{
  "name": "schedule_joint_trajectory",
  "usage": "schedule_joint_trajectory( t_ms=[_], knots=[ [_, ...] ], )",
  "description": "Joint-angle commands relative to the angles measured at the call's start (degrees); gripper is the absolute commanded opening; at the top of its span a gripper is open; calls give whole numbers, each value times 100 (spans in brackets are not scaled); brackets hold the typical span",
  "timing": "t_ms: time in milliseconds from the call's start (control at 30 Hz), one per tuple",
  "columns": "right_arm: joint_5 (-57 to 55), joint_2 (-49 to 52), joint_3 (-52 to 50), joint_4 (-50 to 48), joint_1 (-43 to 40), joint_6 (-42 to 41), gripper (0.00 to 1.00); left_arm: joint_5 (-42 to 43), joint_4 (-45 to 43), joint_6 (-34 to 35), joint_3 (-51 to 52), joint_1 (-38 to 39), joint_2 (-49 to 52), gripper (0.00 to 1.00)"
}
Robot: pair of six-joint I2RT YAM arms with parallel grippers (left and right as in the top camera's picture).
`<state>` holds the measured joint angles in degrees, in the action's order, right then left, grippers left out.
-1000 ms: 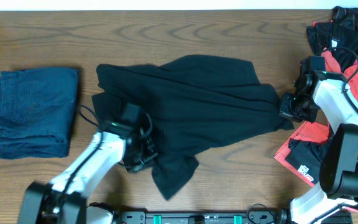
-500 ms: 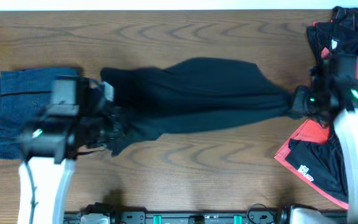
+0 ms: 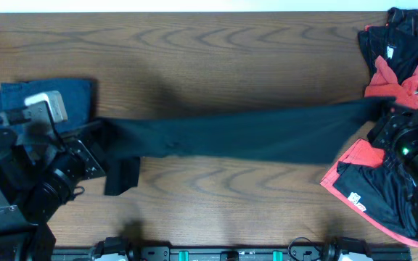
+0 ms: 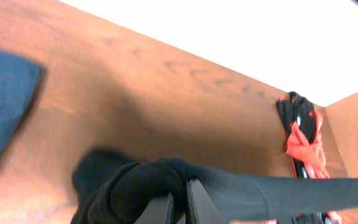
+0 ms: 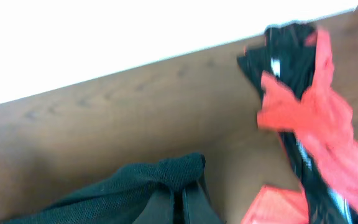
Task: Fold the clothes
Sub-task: 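Lift the shirt with both grippers and stretch it wide, then swing the held shirt forward and lay it flat on the table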
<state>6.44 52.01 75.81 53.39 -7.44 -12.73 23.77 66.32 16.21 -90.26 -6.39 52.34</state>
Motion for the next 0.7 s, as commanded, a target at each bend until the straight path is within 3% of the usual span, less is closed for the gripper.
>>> schedule_joint_trajectory(
  t_ms=[0,167,333,500,667],
  knots=[
    [-146,313,118,-173,-42,103,1,-105,-243,-114,-72,-61,321,6],
    [59,1244,118,-452,-39,302,1,63,-702,-94,-72,-42,1309,6],
    [299,2728,118,-1742,-31,363,1,111,-1808,-96,-72,118,2750,6],
    [208,3987,153,-4116,-11,238,1,109,-4350,92,-74,170,4026,6],
    [-28,4188,896,-4533,-140,-354,1,160,-6153,931,-483,24,4212,6]
  ],
)
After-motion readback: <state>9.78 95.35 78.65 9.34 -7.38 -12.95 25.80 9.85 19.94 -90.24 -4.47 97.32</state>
